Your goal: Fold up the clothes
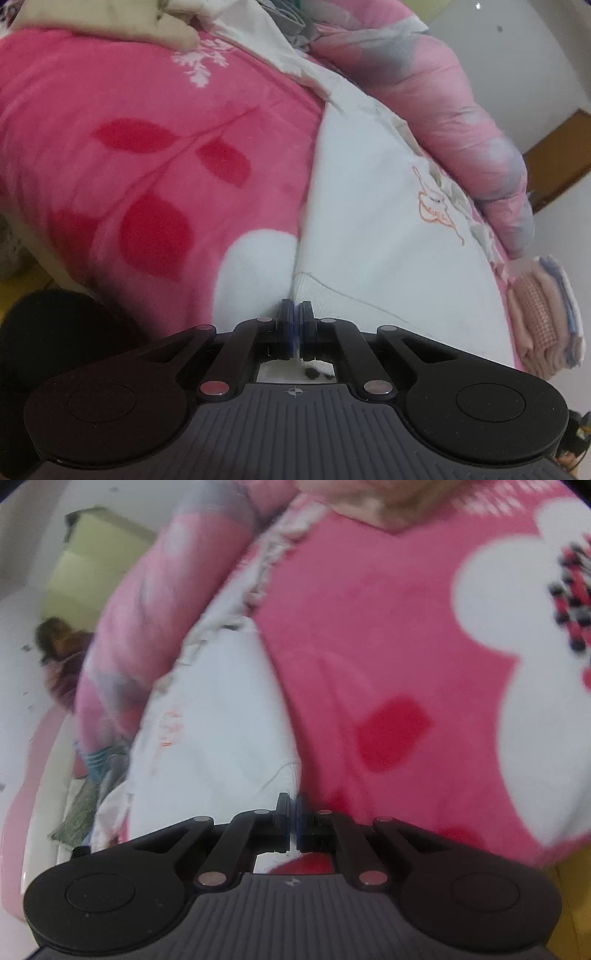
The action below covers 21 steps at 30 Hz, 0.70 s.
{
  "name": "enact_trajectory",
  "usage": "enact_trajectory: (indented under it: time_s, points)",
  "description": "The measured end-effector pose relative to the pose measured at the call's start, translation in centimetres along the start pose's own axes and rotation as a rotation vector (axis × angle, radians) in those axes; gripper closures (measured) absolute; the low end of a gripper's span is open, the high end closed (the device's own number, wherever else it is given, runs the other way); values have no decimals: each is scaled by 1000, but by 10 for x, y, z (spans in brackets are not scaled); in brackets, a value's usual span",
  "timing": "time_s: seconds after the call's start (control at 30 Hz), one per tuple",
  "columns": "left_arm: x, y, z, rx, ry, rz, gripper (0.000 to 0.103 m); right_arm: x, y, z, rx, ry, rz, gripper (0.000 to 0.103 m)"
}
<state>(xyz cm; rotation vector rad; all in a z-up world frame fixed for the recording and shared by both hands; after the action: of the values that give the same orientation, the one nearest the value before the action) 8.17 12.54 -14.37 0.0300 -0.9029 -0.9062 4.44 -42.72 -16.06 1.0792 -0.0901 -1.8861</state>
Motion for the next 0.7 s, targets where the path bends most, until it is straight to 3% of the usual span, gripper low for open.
enact_trajectory:
  time_s: [0.13,0.3,0.37,0.43,0.5,0.57,0.67,0.7]
  points:
    - [17,5,10,56,-11,-92,102,-16,9,14,50,10,69,101]
    - [8,-6,-6,12,50,-145,98,3,-1,-2,-8,-60,49,98]
    - [8,-5,-2,20,42,-149,89,3,-1,3,11,-50,50,91]
    - [7,-2,3,28,30,-146,78,2,0,10,39,-50,67,72]
    - [3,1,4,30,24,-142,67,0,7,13,63,-65,102,67]
    - [3,-1,0,25,27,-145,67,-1,15,13,75,-70,131,67]
    - [2,-4,-6,17,31,-151,68,-6,18,-8,19,-43,157,67]
    - [4,-4,-6,23,34,-156,77,-9,16,-16,-10,-41,177,68]
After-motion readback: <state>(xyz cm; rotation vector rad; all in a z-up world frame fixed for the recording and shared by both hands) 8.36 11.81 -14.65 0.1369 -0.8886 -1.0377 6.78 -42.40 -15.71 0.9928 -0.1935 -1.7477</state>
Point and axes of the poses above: each gripper's, at about its wrist camera, not at the fingertips, and z roughly against the way its jaws point, x to its right, y to its top, the point moved 7 cm from there along -z, roughly the way its jaws point, and after that the axes turned 12 degrees about z, right-handed, at the moved point
